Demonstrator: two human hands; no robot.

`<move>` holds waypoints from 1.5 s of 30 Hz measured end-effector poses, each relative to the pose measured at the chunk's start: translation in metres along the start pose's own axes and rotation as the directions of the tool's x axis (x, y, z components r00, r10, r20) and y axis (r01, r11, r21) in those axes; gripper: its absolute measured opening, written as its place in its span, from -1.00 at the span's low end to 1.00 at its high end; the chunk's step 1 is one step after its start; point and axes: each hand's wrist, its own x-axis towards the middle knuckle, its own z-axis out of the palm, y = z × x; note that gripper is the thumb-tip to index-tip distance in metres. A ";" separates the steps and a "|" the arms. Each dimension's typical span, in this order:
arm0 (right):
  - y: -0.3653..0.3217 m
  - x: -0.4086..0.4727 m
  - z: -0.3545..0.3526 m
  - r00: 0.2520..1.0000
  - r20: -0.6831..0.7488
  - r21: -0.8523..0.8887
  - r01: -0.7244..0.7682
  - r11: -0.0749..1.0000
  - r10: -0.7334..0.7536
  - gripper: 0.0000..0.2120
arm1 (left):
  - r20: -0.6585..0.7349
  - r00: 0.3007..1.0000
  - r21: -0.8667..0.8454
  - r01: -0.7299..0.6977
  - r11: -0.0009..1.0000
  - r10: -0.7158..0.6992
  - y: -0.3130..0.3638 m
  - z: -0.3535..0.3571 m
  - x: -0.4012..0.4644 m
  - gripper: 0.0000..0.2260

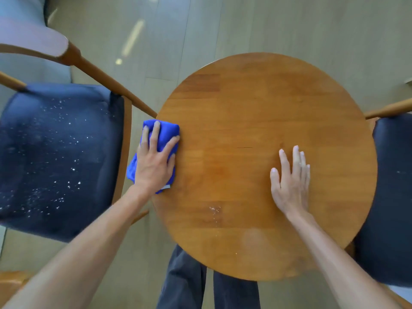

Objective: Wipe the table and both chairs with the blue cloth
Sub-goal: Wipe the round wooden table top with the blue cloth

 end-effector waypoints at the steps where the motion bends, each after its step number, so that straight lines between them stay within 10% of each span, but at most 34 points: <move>1: 0.001 -0.006 0.003 1.000 0.016 -0.012 -0.004 1.000 0.004 -0.43 | -0.007 1.000 0.005 0.018 1.000 -0.018 0.013 0.002 -0.017 -0.63; 9: -0.019 -0.061 -0.002 0.999 -0.010 0.207 -0.038 0.978 0.041 -0.46 | 0.213 0.976 -0.244 0.094 0.965 -0.041 0.198 0.010 -0.117 -0.57; 13: -0.041 -0.099 0.005 0.998 -0.032 0.320 -0.042 0.946 0.056 -0.49 | 0.153 0.984 -0.492 0.153 0.857 -0.088 0.182 -0.013 -0.101 -0.62; 17: -0.097 -0.131 0.025 1.000 0.022 0.238 -0.018 0.971 0.013 -0.40 | 0.310 0.916 -0.206 0.325 0.923 -0.253 0.096 -0.030 -0.079 -0.43; 23: -0.148 -0.120 0.054 0.967 0.007 0.055 -0.256 0.965 0.256 -0.37 | 0.629 0.768 -0.037 0.183 0.982 -0.119 0.051 -0.031 -0.076 -0.22; 36: -0.073 -0.186 0.075 0.932 -0.049 -0.183 0.346 0.920 -0.360 -0.39 | 0.670 0.741 -0.061 0.118 0.991 -0.047 0.041 -0.035 -0.077 0.02; 40: 0.031 -0.191 0.032 0.983 -0.172 -0.170 -0.097 0.981 0.067 -0.48 | 0.675 0.737 -0.040 0.088 0.995 -0.038 0.043 -0.036 -0.077 0.04; 43: 0.038 -0.167 0.027 0.811 -0.292 0.044 -0.518 0.854 0.507 -0.46 | 0.670 0.741 -0.032 0.093 0.995 -0.047 0.044 -0.035 -0.078 0.04; 45: 0.000 -0.159 0.039 0.797 -0.326 0.062 -0.519 0.852 0.509 -0.44 | 0.674 0.737 -0.036 0.101 0.994 -0.050 0.045 -0.035 -0.077 0.04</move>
